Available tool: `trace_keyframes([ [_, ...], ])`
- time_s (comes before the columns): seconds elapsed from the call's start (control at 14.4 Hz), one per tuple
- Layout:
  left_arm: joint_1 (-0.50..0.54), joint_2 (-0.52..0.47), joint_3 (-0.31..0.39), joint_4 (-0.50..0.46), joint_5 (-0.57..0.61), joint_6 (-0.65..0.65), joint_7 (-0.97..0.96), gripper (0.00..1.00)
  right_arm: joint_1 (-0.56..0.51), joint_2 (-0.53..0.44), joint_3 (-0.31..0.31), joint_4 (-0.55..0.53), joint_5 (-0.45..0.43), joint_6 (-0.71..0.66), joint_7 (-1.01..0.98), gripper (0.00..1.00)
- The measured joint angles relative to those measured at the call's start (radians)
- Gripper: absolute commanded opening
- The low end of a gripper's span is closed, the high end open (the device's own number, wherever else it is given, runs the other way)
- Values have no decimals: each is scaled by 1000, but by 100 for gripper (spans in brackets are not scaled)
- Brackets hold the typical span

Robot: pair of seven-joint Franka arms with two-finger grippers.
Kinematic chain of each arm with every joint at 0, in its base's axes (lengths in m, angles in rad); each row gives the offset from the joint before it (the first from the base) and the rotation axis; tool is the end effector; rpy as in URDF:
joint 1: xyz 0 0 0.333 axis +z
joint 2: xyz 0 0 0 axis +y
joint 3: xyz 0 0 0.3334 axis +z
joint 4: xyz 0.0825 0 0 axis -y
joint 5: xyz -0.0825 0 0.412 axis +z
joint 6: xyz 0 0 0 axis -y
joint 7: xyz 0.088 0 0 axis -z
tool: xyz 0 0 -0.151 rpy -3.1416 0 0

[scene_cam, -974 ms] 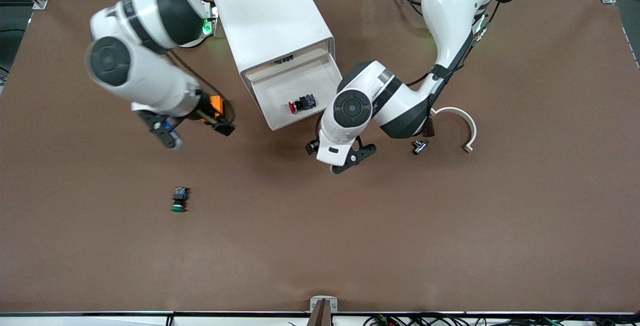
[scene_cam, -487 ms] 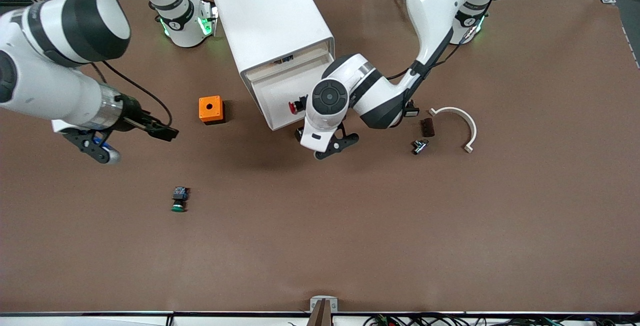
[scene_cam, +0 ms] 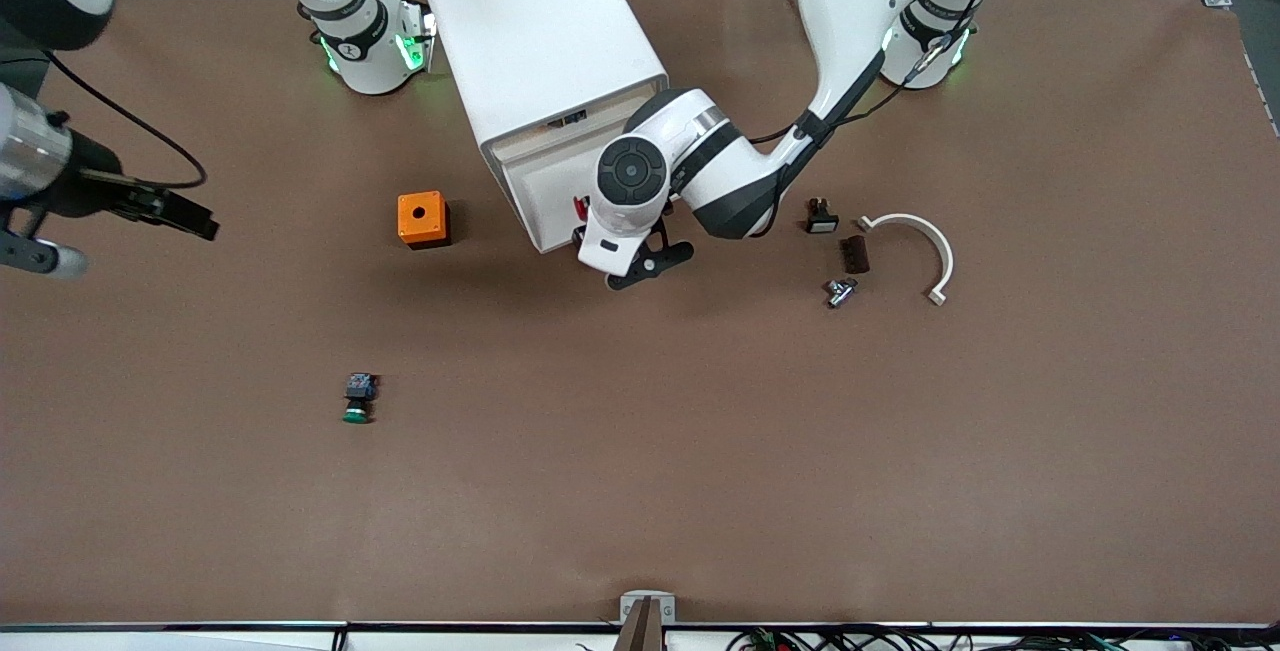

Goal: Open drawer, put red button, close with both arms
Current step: 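Push the drawer closed with the left gripper while the right gripper withdraws, then press the drawer fully shut with the left gripper and release it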

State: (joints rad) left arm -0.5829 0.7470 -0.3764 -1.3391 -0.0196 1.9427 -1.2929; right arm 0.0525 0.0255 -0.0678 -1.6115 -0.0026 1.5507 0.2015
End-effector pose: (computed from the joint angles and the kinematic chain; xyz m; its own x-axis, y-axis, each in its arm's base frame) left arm 0.4733 -0.5886 0.2585 0.8726 0.3965 -0.2853 0.4058 -0.9135 -0.0284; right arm 0.5821 -0.0089 0.5613 0.9730 -0.2152 -0.0835 -0.2142 -0.9766 0.0215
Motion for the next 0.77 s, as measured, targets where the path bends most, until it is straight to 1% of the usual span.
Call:
trace_keyframes([
  [0.21, 0, 0, -23, -8, -3, 0, -25, 100, -47, -32, 0, 0, -32, -2, -110, 100],
  [0.56, 0, 0, -32, -18, -76, 0, -27, 100, -63, -46, 9, 0, -69, 6, -155, 100],
  [0.77, 0, 0, -43, -31, -109, 0, -27, 100, -63, -50, 14, 0, -95, 70, -203, 100],
])
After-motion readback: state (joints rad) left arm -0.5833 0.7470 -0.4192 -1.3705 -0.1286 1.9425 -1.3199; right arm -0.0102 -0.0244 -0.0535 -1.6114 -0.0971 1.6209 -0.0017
